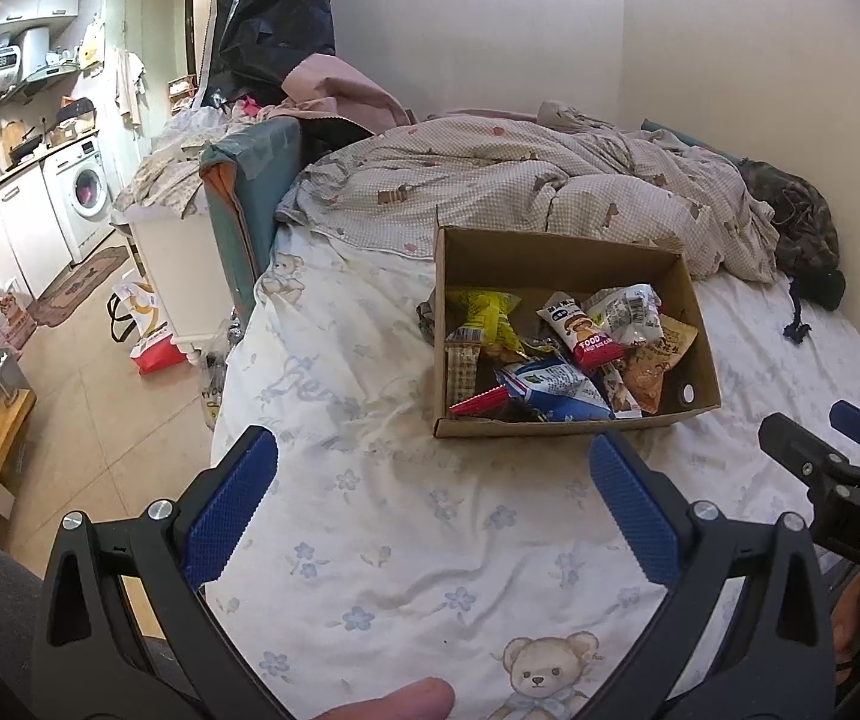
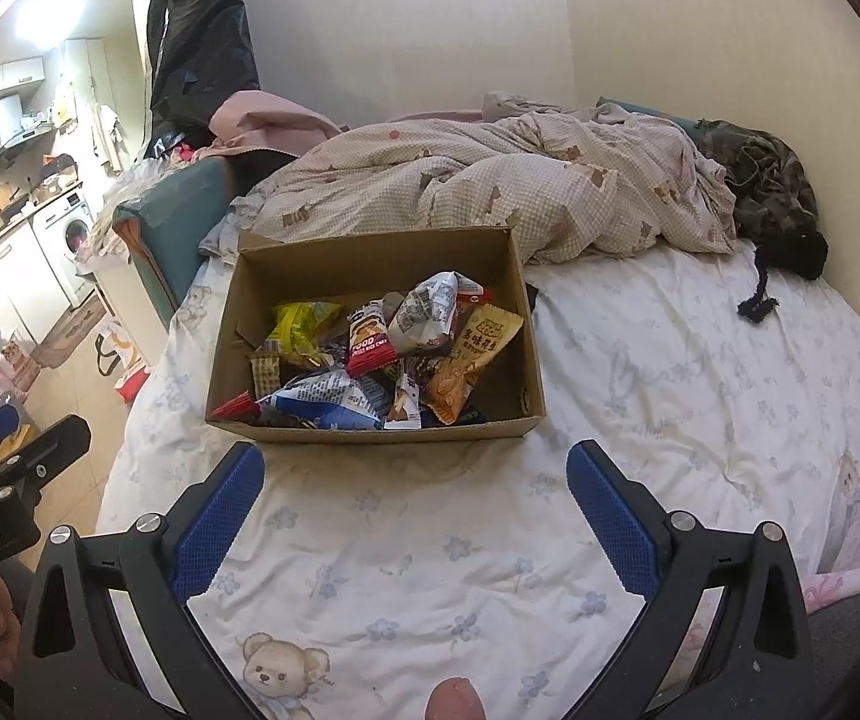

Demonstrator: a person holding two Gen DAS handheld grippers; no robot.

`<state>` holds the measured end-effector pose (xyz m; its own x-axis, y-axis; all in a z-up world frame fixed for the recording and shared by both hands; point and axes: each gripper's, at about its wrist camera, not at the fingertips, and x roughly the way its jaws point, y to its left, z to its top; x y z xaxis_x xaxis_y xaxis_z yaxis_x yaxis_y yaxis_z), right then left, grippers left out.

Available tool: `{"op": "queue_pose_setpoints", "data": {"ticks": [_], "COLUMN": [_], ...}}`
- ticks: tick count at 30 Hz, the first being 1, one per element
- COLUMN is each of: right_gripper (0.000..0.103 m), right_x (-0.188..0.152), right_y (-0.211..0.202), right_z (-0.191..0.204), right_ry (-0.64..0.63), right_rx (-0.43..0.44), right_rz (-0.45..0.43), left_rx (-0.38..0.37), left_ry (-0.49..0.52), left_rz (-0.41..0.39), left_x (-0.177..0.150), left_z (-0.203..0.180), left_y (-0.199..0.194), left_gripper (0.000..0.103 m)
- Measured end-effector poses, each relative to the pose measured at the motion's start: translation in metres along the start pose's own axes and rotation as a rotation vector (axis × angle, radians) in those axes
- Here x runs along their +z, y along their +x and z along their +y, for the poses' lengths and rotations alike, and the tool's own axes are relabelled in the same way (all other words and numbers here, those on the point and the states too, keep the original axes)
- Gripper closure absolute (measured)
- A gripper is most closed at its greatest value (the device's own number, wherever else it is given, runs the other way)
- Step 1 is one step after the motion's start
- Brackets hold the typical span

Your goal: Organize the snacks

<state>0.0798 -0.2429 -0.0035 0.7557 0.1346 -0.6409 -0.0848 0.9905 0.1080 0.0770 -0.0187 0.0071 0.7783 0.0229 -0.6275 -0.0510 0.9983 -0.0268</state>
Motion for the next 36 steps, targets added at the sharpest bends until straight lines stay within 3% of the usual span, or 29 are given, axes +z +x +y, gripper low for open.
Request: {"op": "queue_pose_setpoints", "data": {"ticks": [36], "right_gripper": [0.0], "right_x": [0.0015], "right_y": [-0.0066], "right_z": [-0.0066], "right_ry": [0.019], "right_rx": [-0.024], "right_rz": [-0.012], "left_rx": [0.0], "left_ry": [-0.008], "left_rz": [0.02], "left_x": [-0.0033], "left_z": [0.0039], "left_y": [0.0043], "left_gripper": [0.0]}}
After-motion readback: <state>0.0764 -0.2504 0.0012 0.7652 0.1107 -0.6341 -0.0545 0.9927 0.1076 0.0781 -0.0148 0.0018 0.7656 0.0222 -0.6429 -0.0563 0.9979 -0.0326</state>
